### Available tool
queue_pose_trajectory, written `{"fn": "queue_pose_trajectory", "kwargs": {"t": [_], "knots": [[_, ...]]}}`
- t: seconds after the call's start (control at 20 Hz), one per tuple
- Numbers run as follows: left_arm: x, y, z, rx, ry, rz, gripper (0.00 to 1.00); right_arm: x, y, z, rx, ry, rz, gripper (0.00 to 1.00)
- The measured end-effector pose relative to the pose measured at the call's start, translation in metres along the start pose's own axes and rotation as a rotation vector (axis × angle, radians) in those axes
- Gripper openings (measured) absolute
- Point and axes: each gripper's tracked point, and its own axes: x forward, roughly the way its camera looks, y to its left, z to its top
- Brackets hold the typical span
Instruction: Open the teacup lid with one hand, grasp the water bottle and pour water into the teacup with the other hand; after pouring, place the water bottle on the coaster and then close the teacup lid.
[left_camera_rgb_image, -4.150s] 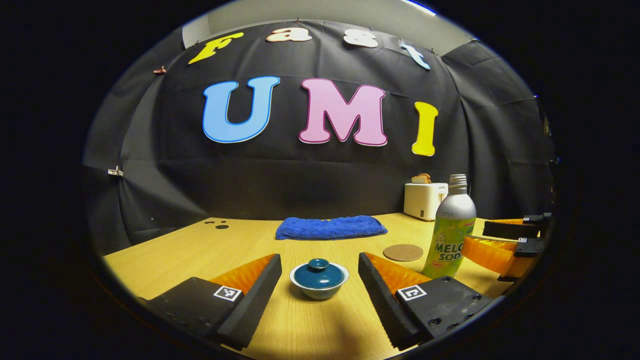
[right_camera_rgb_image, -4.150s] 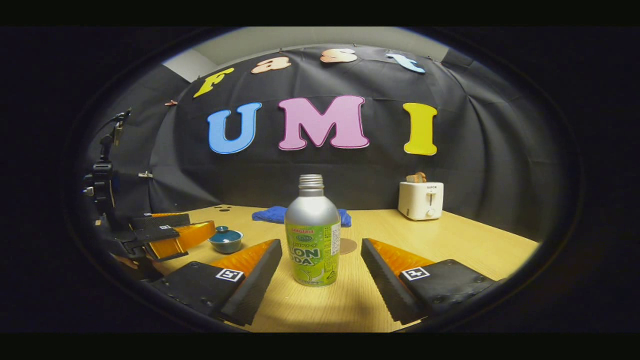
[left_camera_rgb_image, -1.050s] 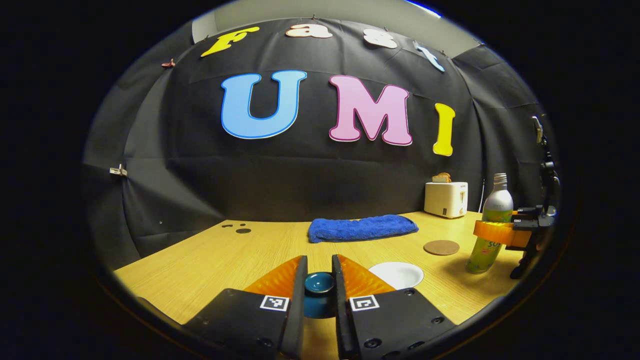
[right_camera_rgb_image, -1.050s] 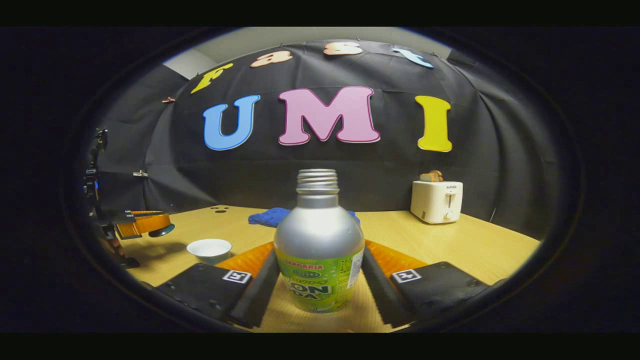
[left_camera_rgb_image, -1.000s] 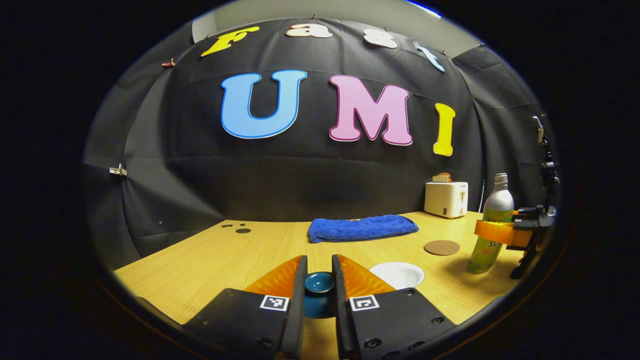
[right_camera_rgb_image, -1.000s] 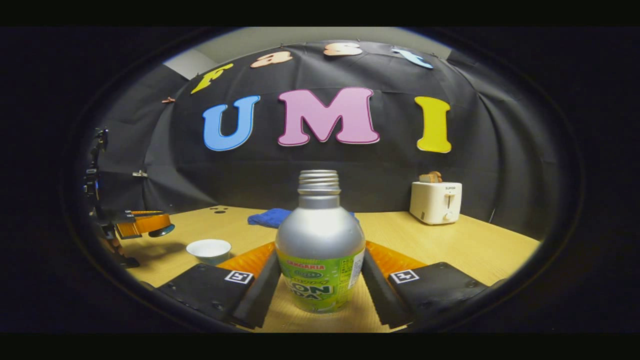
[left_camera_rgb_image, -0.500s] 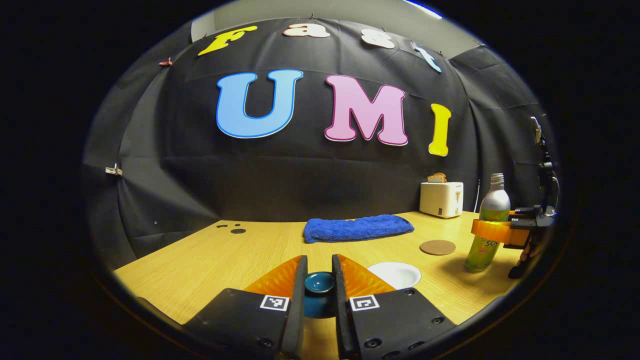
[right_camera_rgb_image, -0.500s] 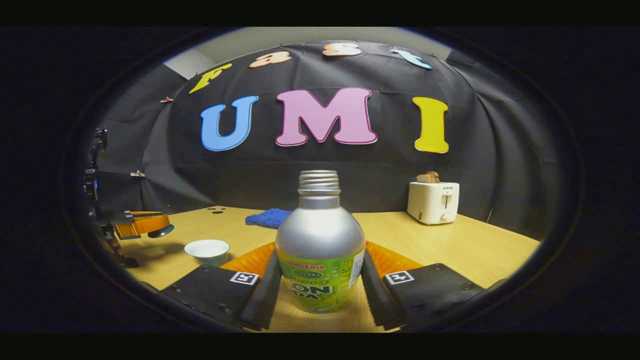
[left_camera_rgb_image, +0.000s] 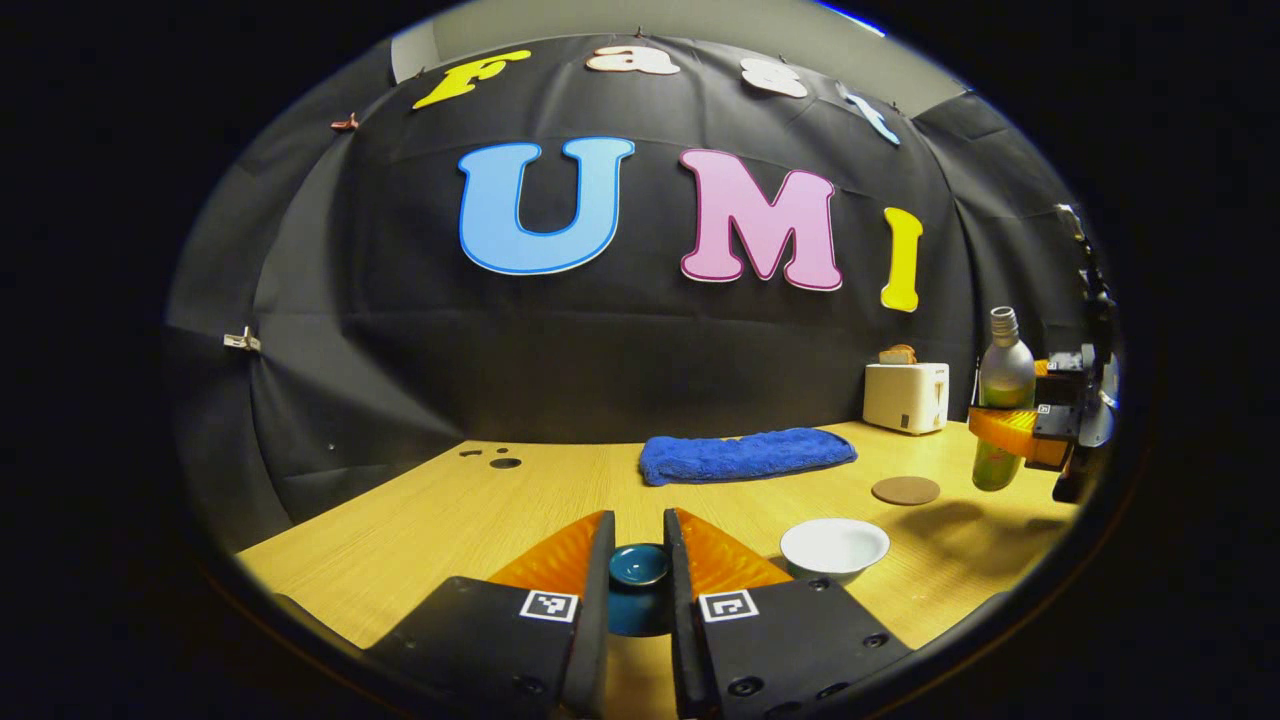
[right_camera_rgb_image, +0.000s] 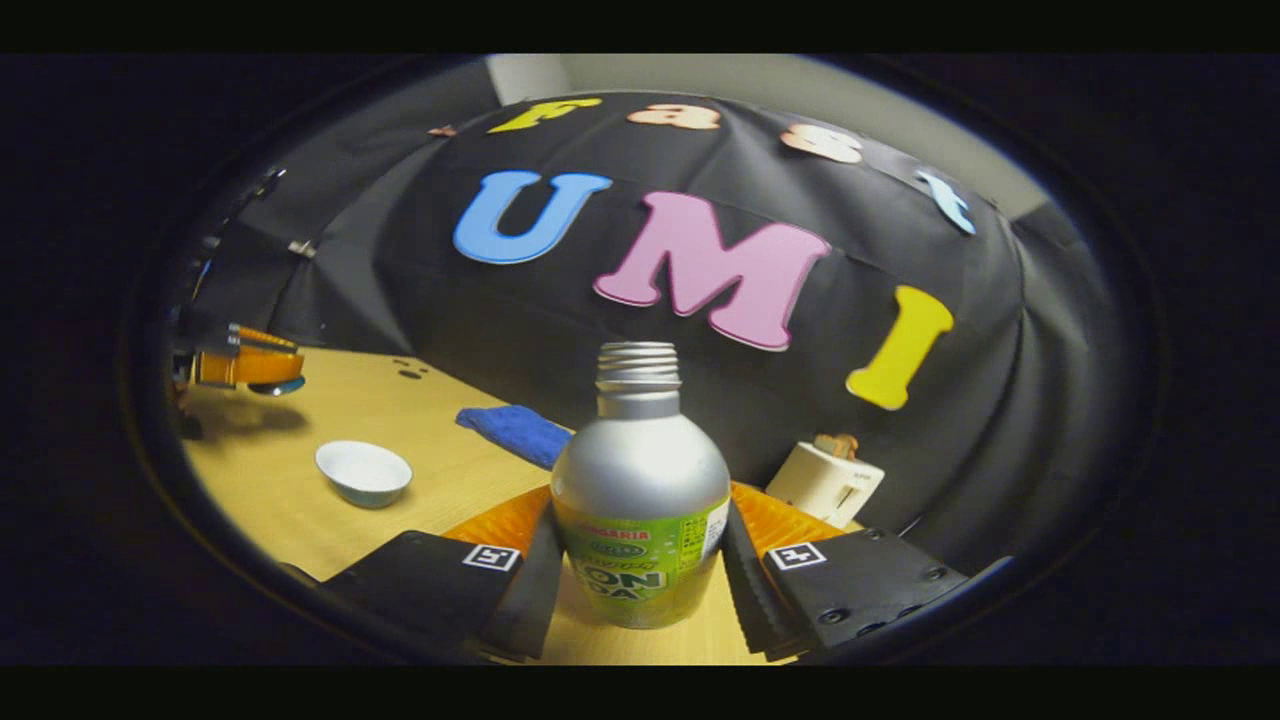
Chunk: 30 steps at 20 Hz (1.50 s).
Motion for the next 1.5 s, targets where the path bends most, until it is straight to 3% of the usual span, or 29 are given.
{"fn": "queue_pose_trajectory", "kwargs": {"t": [0.25, 0.45, 0.7, 1.0, 1.5], "knots": [[0.005, 0.021, -0.002, 0.001, 0.002, 0.04, 0.3, 0.019, 0.016, 0.009, -0.347, -0.05, 0.057, 0.74], [0.004, 0.042, -0.001, -0.001, 0.003, 0.08, 0.3, 0.028, 0.025, 0.008, -0.523, -0.078, 0.078, 0.74], [0.007, 0.042, -0.001, 0.002, -0.001, 0.059, 0.3, 0.041, 0.04, 0.011, -0.711, -0.128, 0.101, 0.74], [0.013, 0.048, -0.002, 0.0, 0.001, 0.064, 0.3, 0.053, 0.071, 0.003, -0.845, -0.161, 0.181, 0.75], [0.013, 0.046, -0.002, 0.0, 0.002, 0.058, 0.3, 0.061, 0.094, -0.004, -1.05, -0.229, 0.216, 0.74]]}}
